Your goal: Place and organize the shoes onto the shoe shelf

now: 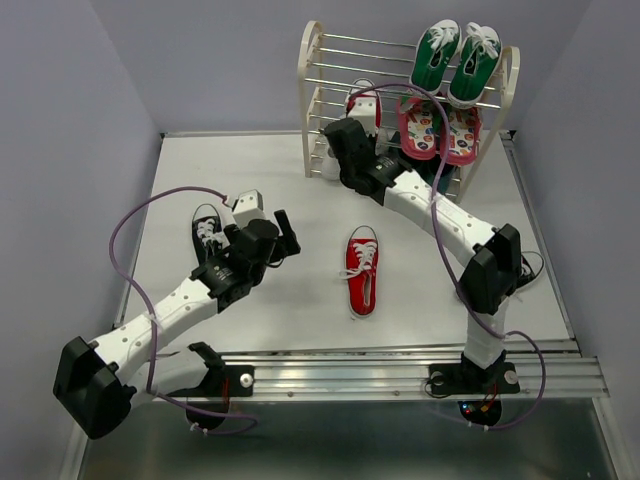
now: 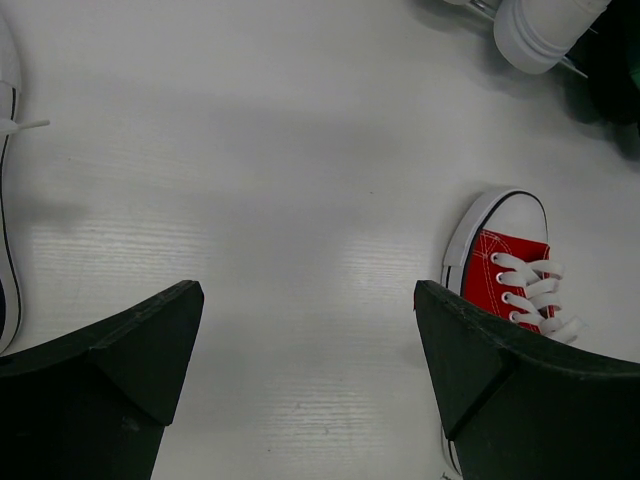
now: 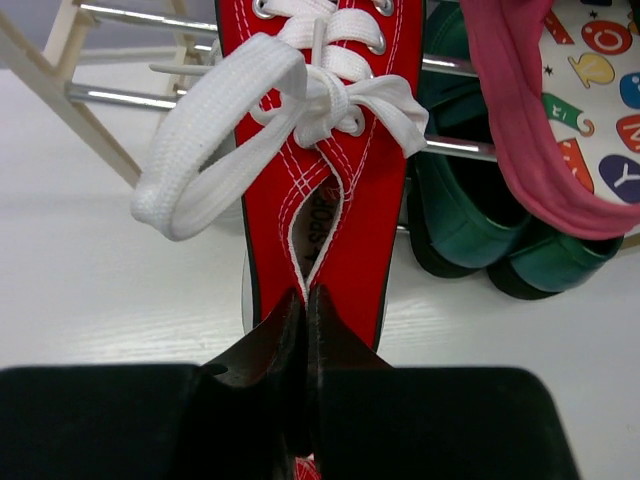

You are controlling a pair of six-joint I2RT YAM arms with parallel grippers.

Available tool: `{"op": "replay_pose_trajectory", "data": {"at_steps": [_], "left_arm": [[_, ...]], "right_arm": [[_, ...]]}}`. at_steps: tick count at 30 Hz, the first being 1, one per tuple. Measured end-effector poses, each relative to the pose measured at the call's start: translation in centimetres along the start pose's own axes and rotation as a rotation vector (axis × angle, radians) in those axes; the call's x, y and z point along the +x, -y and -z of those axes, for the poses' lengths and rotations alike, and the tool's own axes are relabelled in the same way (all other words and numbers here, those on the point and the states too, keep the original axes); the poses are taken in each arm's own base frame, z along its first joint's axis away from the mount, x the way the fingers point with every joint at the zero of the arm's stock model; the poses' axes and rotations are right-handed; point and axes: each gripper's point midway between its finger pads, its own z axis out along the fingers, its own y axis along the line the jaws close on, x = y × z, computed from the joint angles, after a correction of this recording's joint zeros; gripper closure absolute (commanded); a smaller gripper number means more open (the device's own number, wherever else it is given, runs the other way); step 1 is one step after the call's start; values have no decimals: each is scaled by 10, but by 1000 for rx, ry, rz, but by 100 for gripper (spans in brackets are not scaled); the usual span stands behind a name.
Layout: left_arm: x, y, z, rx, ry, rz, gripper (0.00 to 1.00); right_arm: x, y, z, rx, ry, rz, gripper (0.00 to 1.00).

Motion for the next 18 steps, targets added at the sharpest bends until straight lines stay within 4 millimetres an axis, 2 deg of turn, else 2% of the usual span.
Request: {"op": "replay_pose_trajectory", "data": {"at_steps": [11,18], "left_arm": [[9,-2,-7,-17,-26,-29,1],[11,-1,-10,-11,-37,-42,1]], "right_arm": [[-11,8,-56,49,1,-6,99],[-12,18,-73,66,-6,-6,99]]}}
